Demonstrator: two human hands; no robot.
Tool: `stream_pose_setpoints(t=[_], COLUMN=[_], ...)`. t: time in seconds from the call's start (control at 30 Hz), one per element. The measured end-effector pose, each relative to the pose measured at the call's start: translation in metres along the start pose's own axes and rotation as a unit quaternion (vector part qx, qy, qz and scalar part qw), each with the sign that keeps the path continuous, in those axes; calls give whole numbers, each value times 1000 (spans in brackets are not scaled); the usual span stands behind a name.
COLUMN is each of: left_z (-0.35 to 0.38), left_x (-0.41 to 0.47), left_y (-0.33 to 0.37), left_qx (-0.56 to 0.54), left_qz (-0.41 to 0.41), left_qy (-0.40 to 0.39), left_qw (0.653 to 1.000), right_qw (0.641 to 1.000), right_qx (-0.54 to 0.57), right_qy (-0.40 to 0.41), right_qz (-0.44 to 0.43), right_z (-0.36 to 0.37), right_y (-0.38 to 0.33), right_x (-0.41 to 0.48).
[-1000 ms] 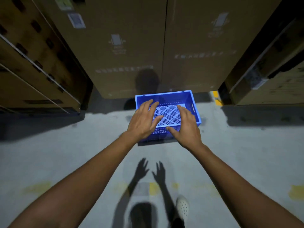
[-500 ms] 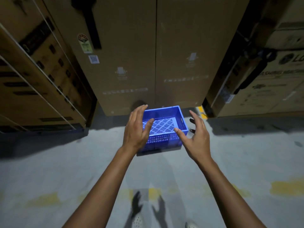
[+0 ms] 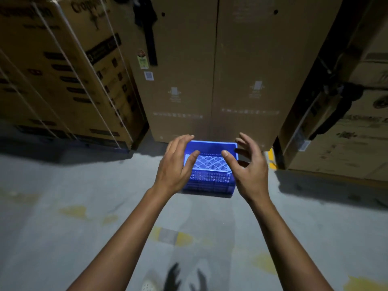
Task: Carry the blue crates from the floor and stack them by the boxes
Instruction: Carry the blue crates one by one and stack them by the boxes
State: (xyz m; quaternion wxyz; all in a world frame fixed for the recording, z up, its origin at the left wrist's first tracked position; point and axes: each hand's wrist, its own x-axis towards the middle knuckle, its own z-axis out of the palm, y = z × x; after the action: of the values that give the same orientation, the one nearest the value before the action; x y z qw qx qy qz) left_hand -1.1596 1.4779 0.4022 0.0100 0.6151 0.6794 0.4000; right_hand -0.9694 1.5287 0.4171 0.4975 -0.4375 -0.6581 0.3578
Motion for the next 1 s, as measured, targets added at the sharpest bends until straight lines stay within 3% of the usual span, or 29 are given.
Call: stream_pose_setpoints(t=[0.23, 0.57, 1.0], left_z=[-59, -126, -161], left_x=[-64, -218, -405], left_y=[71, 169, 307], left_qx=[21, 5, 40], left_qz=[0, 28, -47], left_qy=[66, 112, 185], left_qw=[998, 993, 981], right_qw=[996, 992, 977], right_qx=[62, 69, 128], right_qy=[-48, -68, -135], right_qz=[-40, -80, -107], right_z=[-39, -122, -246], right_y=[-44, -99, -151], right_x=[-57, -223, -375])
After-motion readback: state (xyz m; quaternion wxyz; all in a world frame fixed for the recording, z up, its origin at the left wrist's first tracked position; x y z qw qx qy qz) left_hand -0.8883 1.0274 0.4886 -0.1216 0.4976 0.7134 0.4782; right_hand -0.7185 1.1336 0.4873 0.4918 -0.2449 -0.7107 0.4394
